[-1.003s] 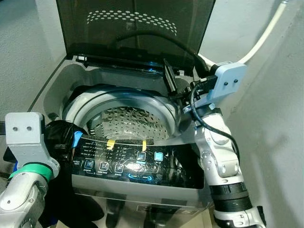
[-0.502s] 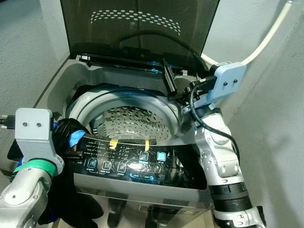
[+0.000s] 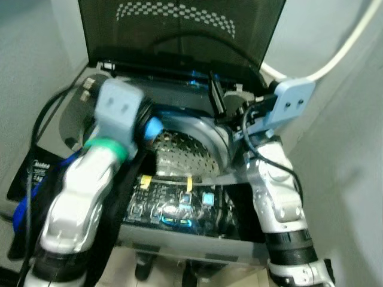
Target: Clothes washing
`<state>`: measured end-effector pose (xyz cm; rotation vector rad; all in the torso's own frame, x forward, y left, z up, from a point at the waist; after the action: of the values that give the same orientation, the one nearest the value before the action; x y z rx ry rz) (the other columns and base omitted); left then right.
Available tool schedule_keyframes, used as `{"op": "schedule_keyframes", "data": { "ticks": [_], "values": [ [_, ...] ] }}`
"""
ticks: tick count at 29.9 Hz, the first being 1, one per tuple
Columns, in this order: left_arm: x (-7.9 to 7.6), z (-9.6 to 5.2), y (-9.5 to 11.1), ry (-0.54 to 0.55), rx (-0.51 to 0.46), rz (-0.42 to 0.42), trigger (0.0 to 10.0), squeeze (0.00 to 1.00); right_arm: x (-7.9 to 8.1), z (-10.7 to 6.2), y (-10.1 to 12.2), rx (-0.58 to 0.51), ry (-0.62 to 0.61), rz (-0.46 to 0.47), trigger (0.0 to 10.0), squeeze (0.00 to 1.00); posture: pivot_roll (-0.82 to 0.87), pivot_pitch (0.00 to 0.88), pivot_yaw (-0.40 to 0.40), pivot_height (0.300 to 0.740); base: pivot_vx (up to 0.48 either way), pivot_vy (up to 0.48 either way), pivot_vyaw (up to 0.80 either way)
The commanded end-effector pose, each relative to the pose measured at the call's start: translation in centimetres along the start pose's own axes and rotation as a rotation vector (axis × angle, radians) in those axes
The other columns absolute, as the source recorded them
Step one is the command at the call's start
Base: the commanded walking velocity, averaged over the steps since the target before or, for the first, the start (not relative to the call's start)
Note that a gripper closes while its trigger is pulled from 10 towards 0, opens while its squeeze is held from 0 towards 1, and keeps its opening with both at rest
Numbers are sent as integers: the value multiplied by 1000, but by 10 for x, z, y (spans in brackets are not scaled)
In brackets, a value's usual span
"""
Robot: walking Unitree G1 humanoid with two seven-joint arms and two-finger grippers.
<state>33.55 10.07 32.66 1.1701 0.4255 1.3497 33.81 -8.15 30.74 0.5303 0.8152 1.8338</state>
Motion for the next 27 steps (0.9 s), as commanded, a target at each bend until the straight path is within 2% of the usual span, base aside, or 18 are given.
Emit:
{"op": "schedule_keyframes", "data": {
  "ticks": [1, 3, 4, 5, 7, 10, 11, 12, 14, 15, 19, 21, 22, 23, 24, 25, 26, 27],
  "values": [
    [-9, 12, 6, -46, -57, 31, 10000, 0, -1, 0, 1, -10, -4, -9, 10000, 0, 94, 114, -50, 740, 0, 0, 0],
    [-21, 40, 33, -129, -188, 74, 10000, 0, -1, 0, 4, -18, -7, -16, 10000, 0, 77, 112, -43, 740, 0, 0, 0],
    [-21, 40, 33, -129, -188, 74, 10000, 0, -1, 0, 4, -18, -7, -16, 10000, 0, 77, 112, -43, 740, 0, 0, 0],
    [-25, 48, 46, -161, -244, 95, 10000, 0, -2, 0, 5, -20, -11, -20, 10000, 0, 70, 110, -41, 740, 0, 0, 0],
    [-25, 48, 46, -161, -244, 95, 10000, 0, -2, 0, 5, -20, -11, -20, 10000, 0, 70, 110, -41, 740, 0, 0, 0],
    [-39, 59, 98, -227, -522, 275, 10000, 0, -5, -3, 7, -22, -28, -35, 10000, 0, 55, 108, -34, 740, 0, 0, 0],
    [-44, 59, 114, -247, -612, 319, 10000, 0, -6, -4, 7, -23, -33, -38, 10000, 0, 48, 108, -30, 740, 0, 0, 0],
    [-44, 59, 114, -247, -612, 319, 10000, 0, -6, -4, 7, -23, -33, -38, 10000, 0, 48, 108, -30, 740, 0, 0, 0],
    [-52, 55, 133, -293, -744, 363, 10000, 0, -7, -5, 8, -26, -40, -42, 10000, 0, 47, 108, -29, 740, 0, 0, 0],
    [-52, 55, 133, -293, -744, 363, 10000, 0, -7, -5, 8, -26, -40, -42, 10000, 0, 47, 108, -29, 740, 0, 0, 0],
    [-56, 50, 145, -307, -838, 464, 10000, 0, -8, -5, 8, -28, -42, -42, 10000, 0, 47, 108, -29, 740, 0, 0, 0],
    [-58, 49, 150, -274, -900, 690, 10000, 0, -8, -4, 8, -30, -43, -42, 10000, 0, 52, 110, -34, 740, 0, 0, 0],
    [-58, 49, 150, -274, -900, 690, 10000, 0, -8, -4, 8, -30, -43, -42, 10000, 0, 52, 110, -34, 740, 0, 0, 0],
    [-53, 54, 145, -252, -843, 703, 10000, 0, -9, -4, 8, -30, -43, -41, 10000, 0, 59, 112, -38, 740, 0, 0, 0],
    [-39, 69, 126, -219, -672, 611, 10000, 0, -9, -4, 8, -28, -44, -40, 10000, 0, 59, 112, -38, 740, 0, 0, 0],
    [-33, 75, 114, -213, -588, 541, 10000, 0, -9, -4, 7, -27, -44, -39, 10000, 0, 59, 112, -38, 740, 0, 0, 0],
    [-33, 75, 114, -213, -588, 541, 10000, 0, -9, -4, 7, -27, -44, -39, 10000, 0, 59, 112, -38, 740, 0, 0, 0],
    [-30, 79, 107, -211, -542, 498, 10000, 0, -8, -4, 7, -27, -44, -39, 10000, 0, 59, 112, -38, 740, 0, 0, 0]
  ]
}}
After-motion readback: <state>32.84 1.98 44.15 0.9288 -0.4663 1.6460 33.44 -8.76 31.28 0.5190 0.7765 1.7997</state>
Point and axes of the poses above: a point about 5 cm out from each wrist's last joint towards the gripper, its own z axis pointing out of the wrist towards the gripper, its own y axis along the axis of the wrist's last joint, x = y × z, the point moved 2 cm from there along z, pointing out of the wrist towards the gripper, and after that the axes turned 1 degree about z, right-handed, at the moved point
